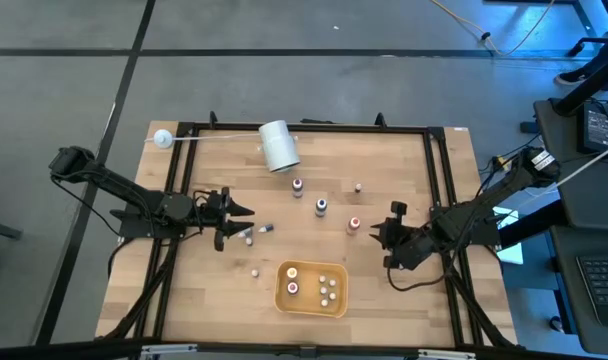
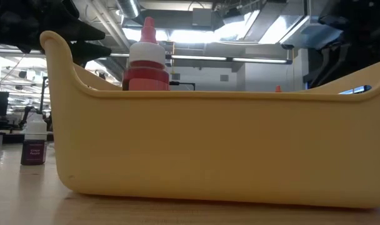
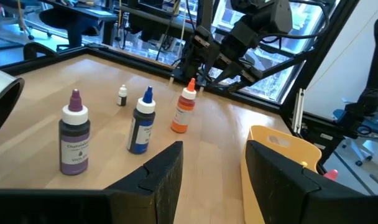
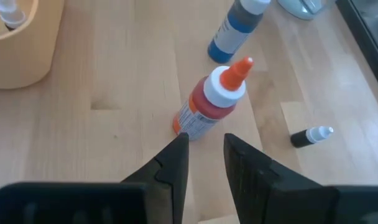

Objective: Pick & Place food coloring
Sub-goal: Put the big purple food coloring bottle into the yellow bin

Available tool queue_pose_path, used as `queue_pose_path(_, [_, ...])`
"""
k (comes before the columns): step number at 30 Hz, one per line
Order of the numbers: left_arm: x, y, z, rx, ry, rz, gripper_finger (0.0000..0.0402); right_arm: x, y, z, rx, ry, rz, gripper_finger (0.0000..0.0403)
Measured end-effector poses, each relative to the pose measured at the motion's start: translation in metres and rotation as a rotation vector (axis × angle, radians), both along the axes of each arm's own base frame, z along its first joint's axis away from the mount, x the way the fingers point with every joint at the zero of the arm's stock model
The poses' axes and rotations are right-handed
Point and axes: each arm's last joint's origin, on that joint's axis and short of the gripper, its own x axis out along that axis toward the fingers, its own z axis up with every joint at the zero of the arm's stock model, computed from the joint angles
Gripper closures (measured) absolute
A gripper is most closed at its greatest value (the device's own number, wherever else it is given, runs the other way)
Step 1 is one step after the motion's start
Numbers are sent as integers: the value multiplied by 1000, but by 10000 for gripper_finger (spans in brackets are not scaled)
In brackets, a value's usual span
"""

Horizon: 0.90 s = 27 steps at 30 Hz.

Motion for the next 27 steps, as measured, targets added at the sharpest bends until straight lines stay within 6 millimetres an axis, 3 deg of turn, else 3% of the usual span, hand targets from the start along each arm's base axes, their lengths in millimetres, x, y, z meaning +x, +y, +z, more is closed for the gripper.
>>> queue_pose_path(15, [0,1,0,-103,-7,14,231,0,1,-1,19,0,9,299])
queue_pose_path(27, [0,1,0,-87,-6,13,231,0,1,-1,20,-1,7,299])
